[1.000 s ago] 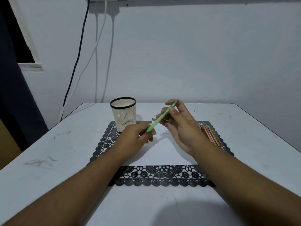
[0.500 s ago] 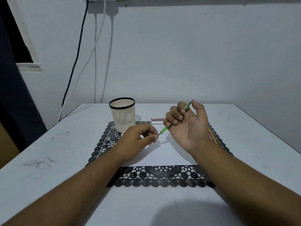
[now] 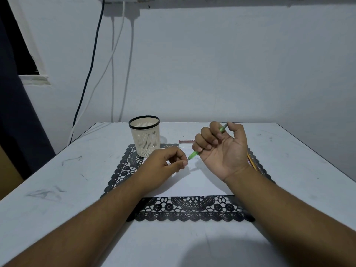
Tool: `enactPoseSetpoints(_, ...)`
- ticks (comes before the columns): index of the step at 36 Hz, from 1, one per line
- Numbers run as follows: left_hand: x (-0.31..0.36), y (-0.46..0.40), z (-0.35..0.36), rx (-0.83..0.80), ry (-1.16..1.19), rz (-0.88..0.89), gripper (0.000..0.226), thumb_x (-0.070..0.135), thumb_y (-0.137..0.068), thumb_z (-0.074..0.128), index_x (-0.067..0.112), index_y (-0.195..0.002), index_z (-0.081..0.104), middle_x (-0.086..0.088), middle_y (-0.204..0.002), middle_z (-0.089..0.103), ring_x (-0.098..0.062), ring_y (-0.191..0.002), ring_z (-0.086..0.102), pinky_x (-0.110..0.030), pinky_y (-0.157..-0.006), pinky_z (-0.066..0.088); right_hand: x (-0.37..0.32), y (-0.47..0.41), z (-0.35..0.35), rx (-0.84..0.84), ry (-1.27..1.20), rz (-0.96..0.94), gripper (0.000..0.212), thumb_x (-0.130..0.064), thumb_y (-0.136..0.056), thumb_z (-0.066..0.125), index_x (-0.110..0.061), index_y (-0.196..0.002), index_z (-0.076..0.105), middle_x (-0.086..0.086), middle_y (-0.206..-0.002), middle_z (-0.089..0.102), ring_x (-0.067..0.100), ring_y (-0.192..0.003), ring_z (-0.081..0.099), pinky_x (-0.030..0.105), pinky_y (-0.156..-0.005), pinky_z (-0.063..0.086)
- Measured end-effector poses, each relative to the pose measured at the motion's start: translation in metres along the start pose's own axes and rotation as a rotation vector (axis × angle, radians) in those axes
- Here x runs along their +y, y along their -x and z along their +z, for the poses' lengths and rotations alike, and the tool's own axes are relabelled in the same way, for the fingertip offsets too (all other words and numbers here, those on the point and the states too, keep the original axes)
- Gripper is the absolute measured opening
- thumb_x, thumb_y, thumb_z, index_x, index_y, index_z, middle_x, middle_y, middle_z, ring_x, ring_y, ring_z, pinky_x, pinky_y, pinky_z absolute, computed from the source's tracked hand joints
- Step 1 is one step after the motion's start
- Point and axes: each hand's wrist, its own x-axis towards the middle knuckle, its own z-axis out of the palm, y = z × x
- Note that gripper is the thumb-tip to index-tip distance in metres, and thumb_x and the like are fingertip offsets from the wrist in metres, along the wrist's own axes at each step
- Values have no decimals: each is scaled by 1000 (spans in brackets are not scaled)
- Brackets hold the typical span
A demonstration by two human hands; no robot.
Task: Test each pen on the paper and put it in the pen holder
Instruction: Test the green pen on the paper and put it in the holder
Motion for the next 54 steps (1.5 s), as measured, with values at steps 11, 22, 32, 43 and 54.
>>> enactPoseSetpoints(11,1,0,0,-10,-17,-2,8,15,-97,70,18,-89,72,5,-79,72,-12,-72,65,-16,-65,46,2,1,0,-27,-18,8,32,-42,-84,45,-18,-65,36,-1,-64,26,17,-61,23,35,-64,21)
enactPoseSetpoints(22,0,-1,1,4,-8,12,7,12,-94,72,13,-88,72,4,-76,71,-9,-69,63,-15,-65,43,2,1,0,-30,-13,15,31,-40,-85,43,-19,-64,36,-1,-64,24,17,-62,21,35,-64,21)
enactPoseSetpoints(32,0,0,0,1,-11,9,8,13,-95,72,16,-87,72,2,-77,72,-11,-70,64,-18,-66,45,1,1,-1,-57,-10,22,30,-40,-84,44,-19,-63,36,-1,-63,25,17,-61,22,36,-65,18)
enactPoseSetpoints(43,0,-1,-1,-3,-46,14,9,15,-94,73,16,-85,73,2,-77,73,-7,-69,62,-17,-65,44,0,1,-1,-51,10,34,29,-38,-84,43,-20,-64,31,0,-64,21,17,-62,20,36,-65,17)
enactPoseSetpoints(54,0,-1,0,-6,-37,10,10,15,-94,73,16,-84,73,2,-77,73,-10,-69,63,-19,-65,45,-1,0,-2,-51,8,39,29,-38,-86,41,-20,-65,30,0,-64,21,17,-62,20,36,-65,17)
